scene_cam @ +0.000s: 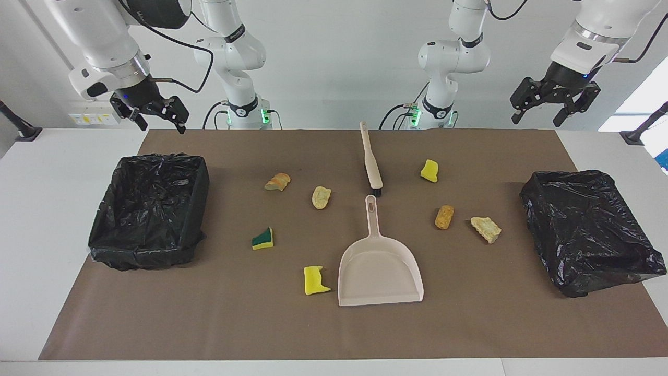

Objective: Sweep and dump trash in bin

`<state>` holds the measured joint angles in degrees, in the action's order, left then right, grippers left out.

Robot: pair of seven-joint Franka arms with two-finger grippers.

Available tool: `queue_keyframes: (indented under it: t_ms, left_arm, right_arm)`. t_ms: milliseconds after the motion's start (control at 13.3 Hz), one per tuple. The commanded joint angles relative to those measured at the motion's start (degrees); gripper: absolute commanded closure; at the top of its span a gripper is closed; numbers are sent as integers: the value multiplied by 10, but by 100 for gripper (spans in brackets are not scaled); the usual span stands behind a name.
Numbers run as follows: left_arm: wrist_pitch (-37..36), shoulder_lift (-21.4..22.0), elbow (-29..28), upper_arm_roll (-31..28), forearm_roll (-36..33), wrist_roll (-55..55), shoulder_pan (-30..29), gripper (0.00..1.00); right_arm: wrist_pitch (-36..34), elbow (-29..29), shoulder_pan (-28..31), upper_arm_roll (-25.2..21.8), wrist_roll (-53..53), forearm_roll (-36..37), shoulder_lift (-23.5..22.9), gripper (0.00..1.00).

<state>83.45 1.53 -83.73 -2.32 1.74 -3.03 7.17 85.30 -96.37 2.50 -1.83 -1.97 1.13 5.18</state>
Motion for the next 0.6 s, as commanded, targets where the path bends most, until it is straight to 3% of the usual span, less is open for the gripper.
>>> queue_keyframes:
  t_ms: [0, 525]
  left_arm:
    - [11, 12, -29, -3, -1, 12, 33, 0]
    - [79, 61, -186, -2, 0, 111, 142, 0]
  right_arm:
    - [6, -22, 1, 5, 9, 4, 19, 0]
    - [38, -23, -21, 23, 14, 3, -10, 0]
